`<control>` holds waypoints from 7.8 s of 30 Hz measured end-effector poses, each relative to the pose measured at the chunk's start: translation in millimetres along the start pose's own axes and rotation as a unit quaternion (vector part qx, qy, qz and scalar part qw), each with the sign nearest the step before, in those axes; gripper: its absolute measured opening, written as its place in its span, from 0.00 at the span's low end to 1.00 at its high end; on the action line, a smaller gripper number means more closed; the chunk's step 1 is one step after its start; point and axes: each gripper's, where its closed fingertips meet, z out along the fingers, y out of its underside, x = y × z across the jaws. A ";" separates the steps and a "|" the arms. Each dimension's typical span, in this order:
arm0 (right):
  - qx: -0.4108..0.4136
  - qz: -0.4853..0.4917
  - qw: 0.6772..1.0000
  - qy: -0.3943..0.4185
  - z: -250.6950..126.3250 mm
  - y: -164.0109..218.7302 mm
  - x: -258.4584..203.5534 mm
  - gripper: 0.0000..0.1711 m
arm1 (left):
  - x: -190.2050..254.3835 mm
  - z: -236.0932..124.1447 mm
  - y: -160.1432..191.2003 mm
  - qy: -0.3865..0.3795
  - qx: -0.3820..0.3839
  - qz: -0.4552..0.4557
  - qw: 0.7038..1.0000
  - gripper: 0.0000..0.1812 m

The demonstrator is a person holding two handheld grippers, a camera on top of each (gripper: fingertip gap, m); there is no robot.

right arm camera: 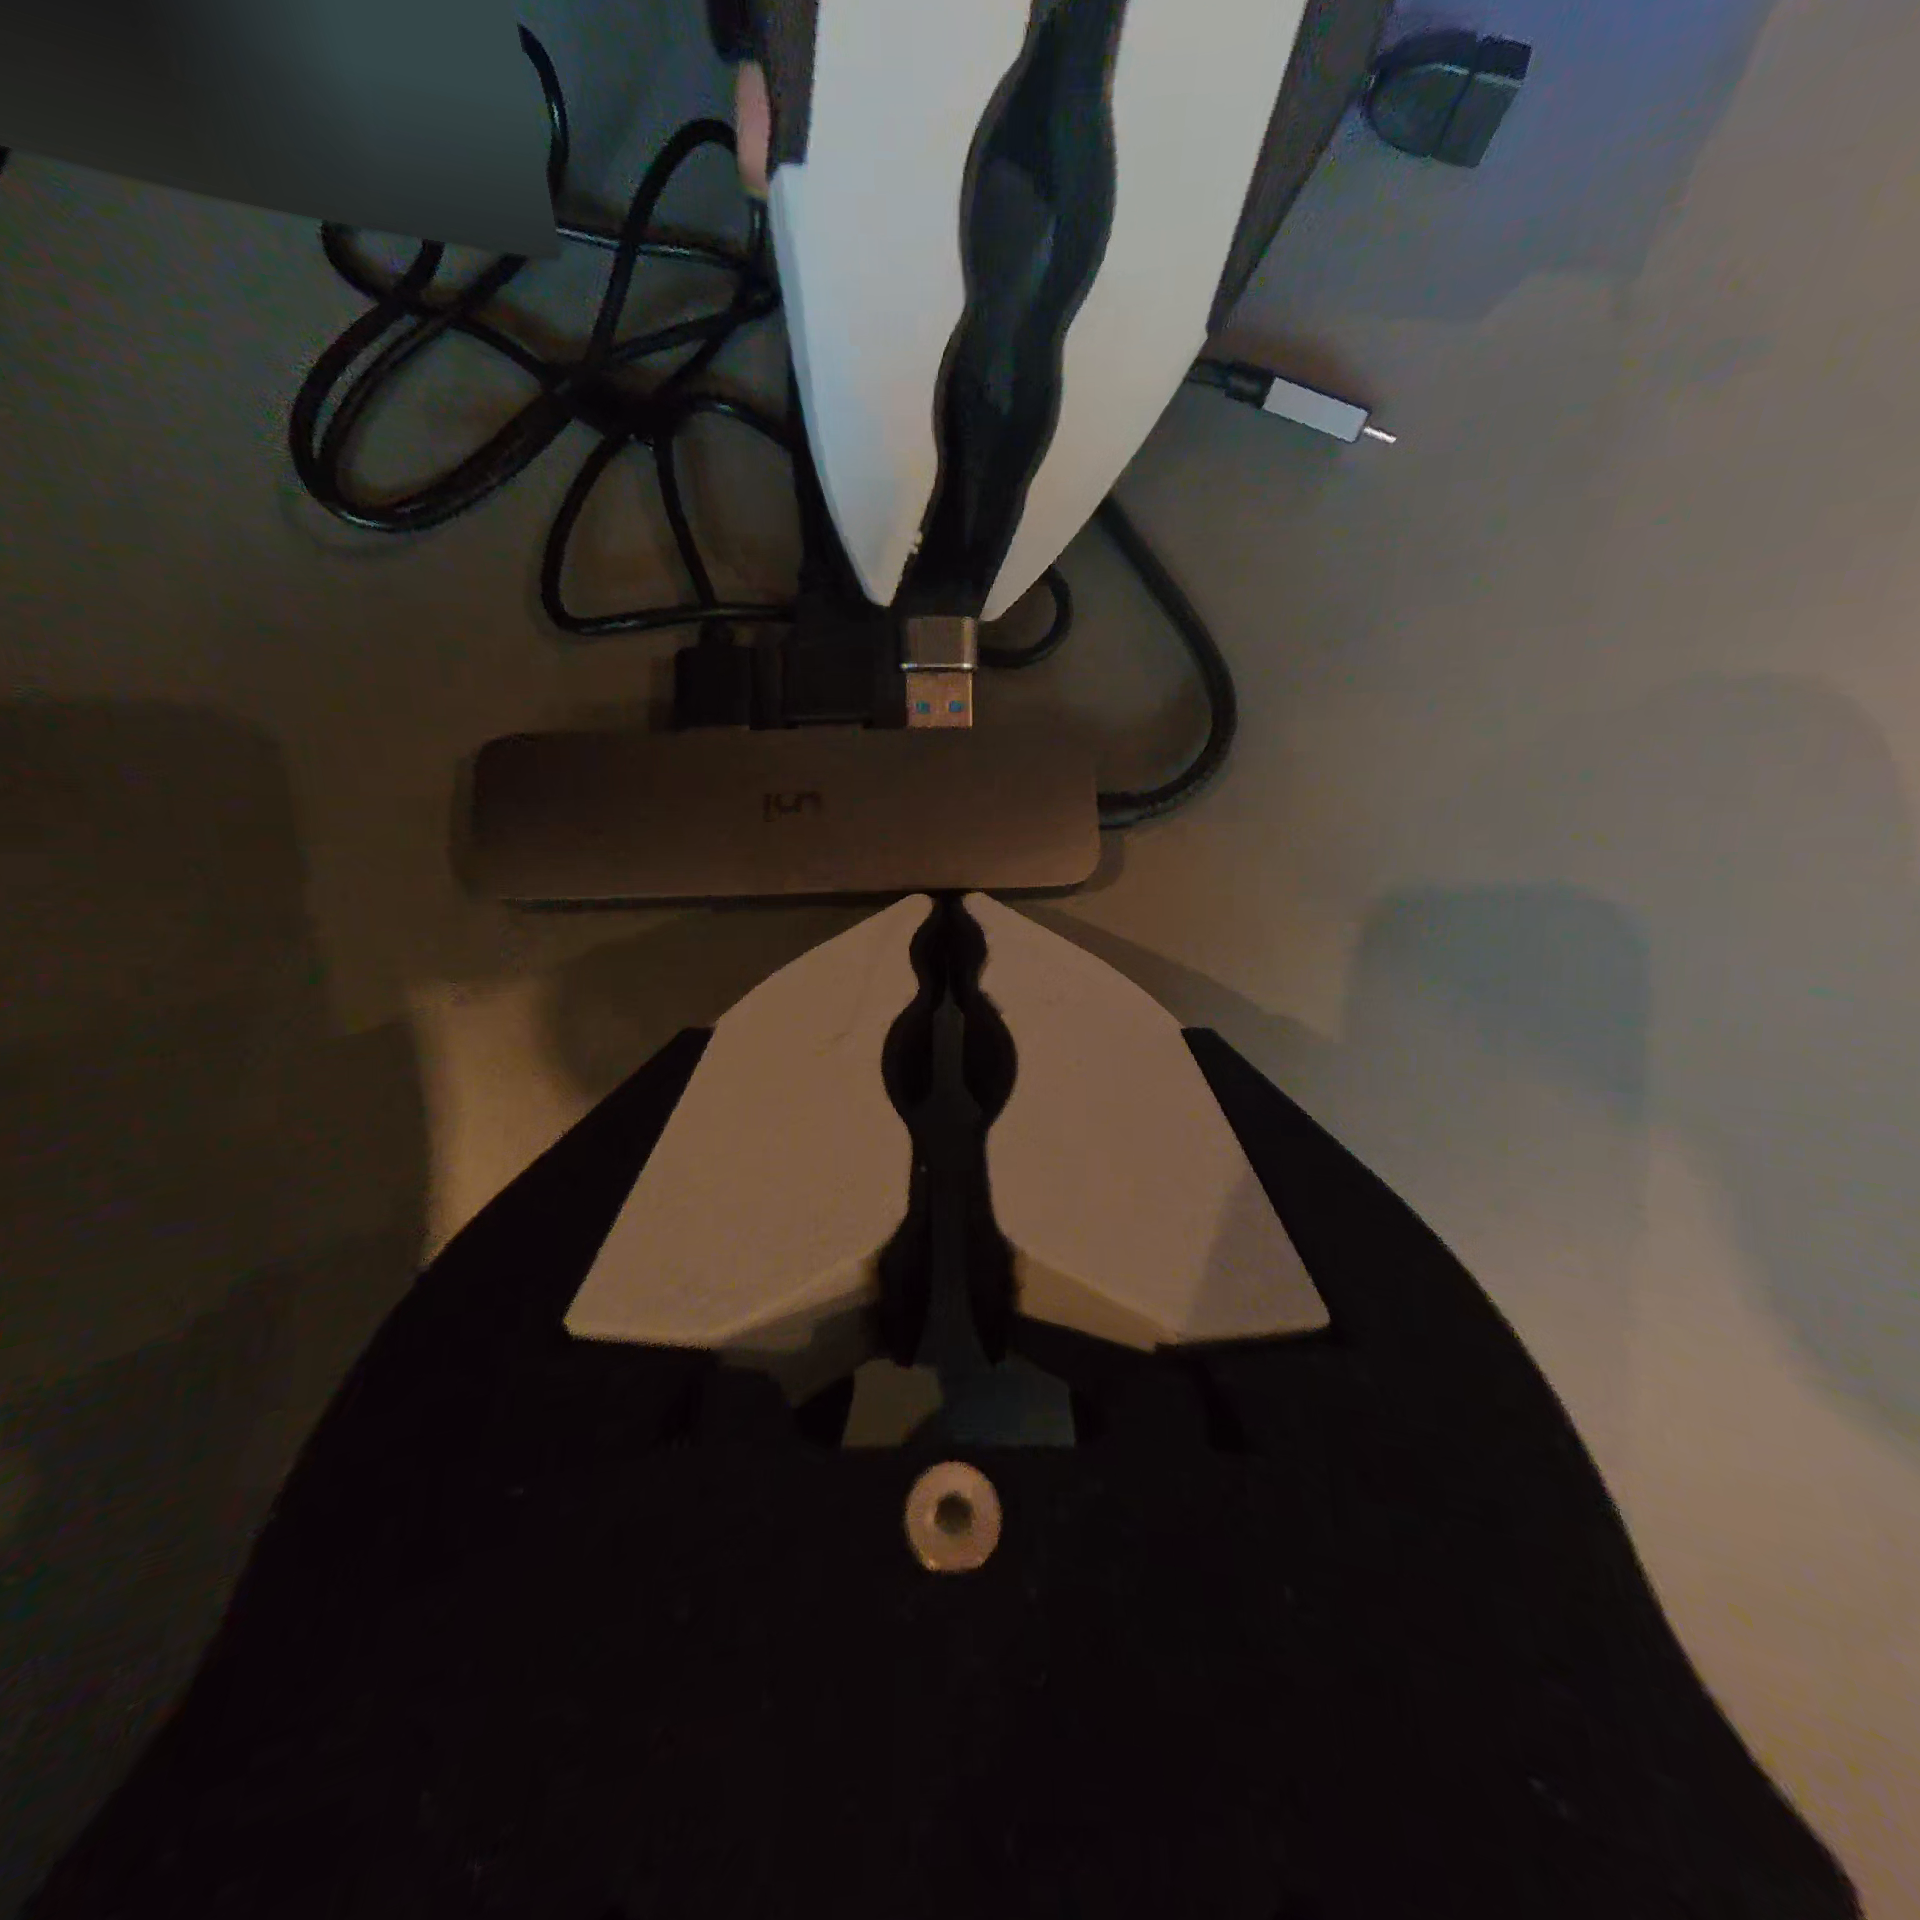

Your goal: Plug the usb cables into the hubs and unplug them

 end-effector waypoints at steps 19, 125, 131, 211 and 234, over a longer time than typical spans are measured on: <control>0.032 -0.031 0.999 0.012 -2.2 -5.5 -1.2 0.00 | -2.7 6.8 6.6 -0.086 -0.069 0.075 0.991 0.07; 0.025 0.358 0.925 -0.125 -19.8 -12.3 -15.4 0.36 | 5.8 11.4 7.6 -0.106 -0.073 0.045 0.991 0.08; 0.014 0.416 0.903 -0.108 -15.7 -9.1 -31.5 0.31 | 6.1 11.7 6.2 -0.151 -0.068 0.078 0.983 0.08; 0.236 0.279 0.924 -0.114 -52.5 -35.7 -33.3 0.06 | 31.2 -5.0 -8.2 -0.016 -0.045 -0.016 0.999 0.05; 0.281 0.163 0.945 -0.028 -63.8 -91.6 -24.7 0.06 | 39.5 -56.1 -39.4 -0.374 0.043 0.227 0.898 0.05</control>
